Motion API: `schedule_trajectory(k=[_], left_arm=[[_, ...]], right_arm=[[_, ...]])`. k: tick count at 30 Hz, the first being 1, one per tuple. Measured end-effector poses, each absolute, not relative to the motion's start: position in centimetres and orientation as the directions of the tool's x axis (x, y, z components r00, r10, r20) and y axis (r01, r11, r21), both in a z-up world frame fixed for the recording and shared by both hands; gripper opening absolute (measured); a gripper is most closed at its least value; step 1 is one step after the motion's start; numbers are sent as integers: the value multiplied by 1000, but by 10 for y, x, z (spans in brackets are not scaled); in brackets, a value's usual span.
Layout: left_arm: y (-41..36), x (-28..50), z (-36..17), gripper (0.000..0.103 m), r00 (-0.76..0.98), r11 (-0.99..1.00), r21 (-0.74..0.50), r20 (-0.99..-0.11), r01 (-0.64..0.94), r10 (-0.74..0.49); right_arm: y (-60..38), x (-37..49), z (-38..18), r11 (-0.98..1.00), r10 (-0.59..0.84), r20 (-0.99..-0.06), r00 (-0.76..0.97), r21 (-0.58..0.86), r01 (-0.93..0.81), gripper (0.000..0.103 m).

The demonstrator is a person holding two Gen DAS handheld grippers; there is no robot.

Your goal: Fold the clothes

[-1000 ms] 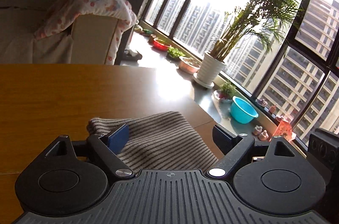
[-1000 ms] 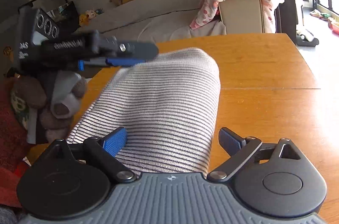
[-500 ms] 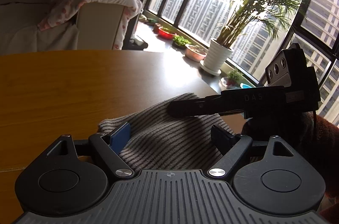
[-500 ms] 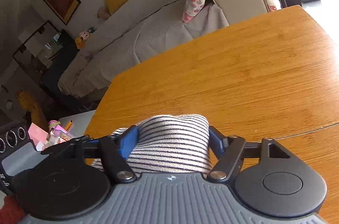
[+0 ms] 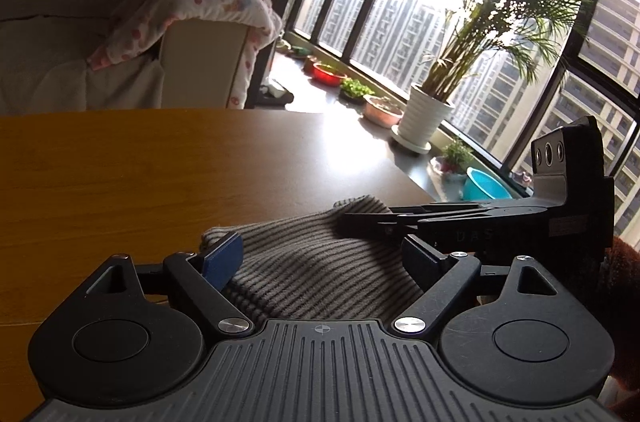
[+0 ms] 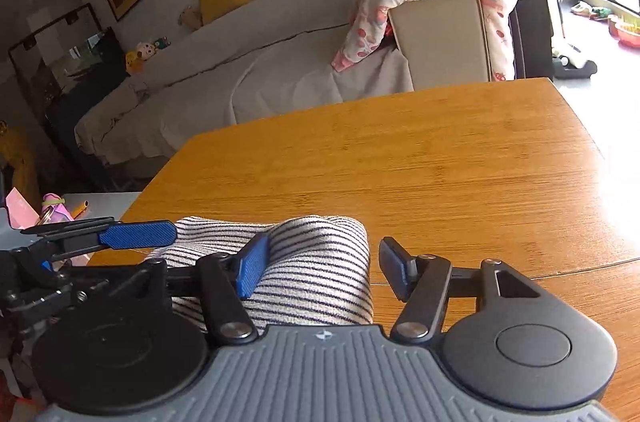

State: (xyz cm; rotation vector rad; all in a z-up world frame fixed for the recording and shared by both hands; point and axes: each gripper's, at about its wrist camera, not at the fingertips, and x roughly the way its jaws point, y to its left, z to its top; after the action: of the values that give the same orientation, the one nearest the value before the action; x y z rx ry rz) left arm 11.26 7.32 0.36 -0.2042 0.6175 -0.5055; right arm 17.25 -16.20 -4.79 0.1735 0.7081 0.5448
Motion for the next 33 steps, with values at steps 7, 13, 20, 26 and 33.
schedule_trajectory(k=[7,13,20,26,33], left_arm=[[86,66,5,94,667,867,-389,-560,313,-492],[71,45,24,66,619,762,-462,-452,454,-643],[66,37,-2,44,613,833,-387,-565,394,-553],[72,29,6,88,702,896,-308,-558,319,-442],[57,23,9,62,625,807,-401,-511,434,-590]], right_arm=[[-164,166,-49,860,511,-555,657,318,-400,65],[-166,155,-43,883,469,-548,693,273,-382,75],[-177,132,-34,888,460,-538,707,263,-377,81],[-179,95,-33,897,436,-541,719,197,-396,85],[-196,73,-39,903,430,-532,729,252,-348,88]])
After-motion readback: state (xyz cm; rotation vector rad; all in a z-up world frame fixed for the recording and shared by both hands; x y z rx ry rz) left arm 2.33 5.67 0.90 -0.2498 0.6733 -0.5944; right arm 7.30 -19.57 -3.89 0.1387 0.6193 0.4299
